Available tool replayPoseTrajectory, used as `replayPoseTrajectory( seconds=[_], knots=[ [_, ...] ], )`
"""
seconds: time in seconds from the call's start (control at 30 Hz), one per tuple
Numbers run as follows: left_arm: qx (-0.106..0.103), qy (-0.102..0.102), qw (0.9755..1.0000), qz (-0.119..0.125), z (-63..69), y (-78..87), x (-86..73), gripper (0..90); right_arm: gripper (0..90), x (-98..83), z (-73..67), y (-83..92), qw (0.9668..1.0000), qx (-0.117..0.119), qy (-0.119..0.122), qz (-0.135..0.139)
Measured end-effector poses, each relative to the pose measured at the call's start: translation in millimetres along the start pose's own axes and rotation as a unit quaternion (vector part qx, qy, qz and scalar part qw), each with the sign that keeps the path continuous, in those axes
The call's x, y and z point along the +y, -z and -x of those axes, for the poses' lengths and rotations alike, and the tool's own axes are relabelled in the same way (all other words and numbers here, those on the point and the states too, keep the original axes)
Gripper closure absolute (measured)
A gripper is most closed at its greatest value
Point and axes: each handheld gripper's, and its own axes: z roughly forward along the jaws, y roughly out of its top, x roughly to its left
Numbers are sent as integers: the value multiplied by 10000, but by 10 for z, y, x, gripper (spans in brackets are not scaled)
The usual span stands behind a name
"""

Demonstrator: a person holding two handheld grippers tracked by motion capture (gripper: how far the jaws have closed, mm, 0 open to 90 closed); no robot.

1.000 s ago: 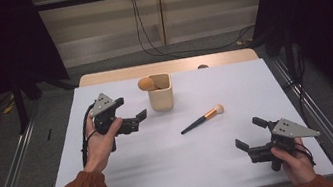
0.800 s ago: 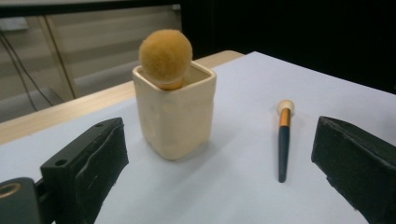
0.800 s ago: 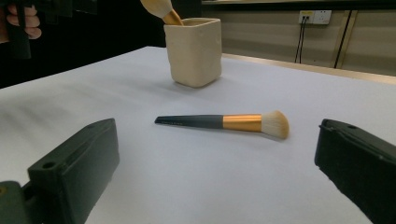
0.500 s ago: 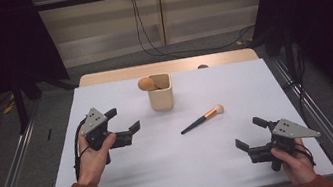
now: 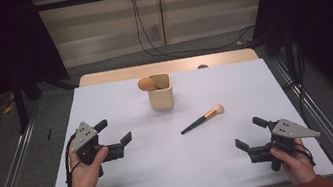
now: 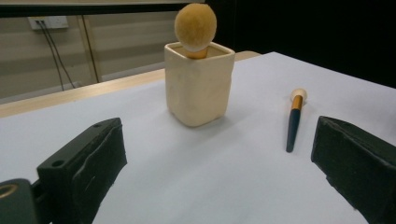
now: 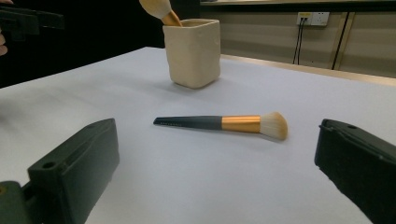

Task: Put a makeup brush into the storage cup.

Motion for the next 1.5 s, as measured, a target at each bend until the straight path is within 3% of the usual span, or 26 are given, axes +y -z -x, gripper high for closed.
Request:
replayPoseTrajectory(
  seconds=[0.2,0.37,0.53,1.0,1.4,1.5],
  knots=[
    [152,152,9998,57,-42,158,-69,30,0,0,5,-16,10000,-16,-22,-25],
    [345,178,9992,21,-62,291,-176,30,0,-1,0,-15,10000,11,5,-23],
    [385,168,9991,57,-42,396,-210,30,0,-1,-3,-3,10000,21,-7,-20],
    [399,103,9991,65,-3,460,-281,30,0,-1,-2,4,10000,22,-11,7],
    [343,172,9993,49,3,478,-300,30,0,53,15,-72,9999,63,-85,52],
    [353,148,9993,46,9,480,-299,30,0,83,15,-86,9999,-17,-87,92]
  ],
)
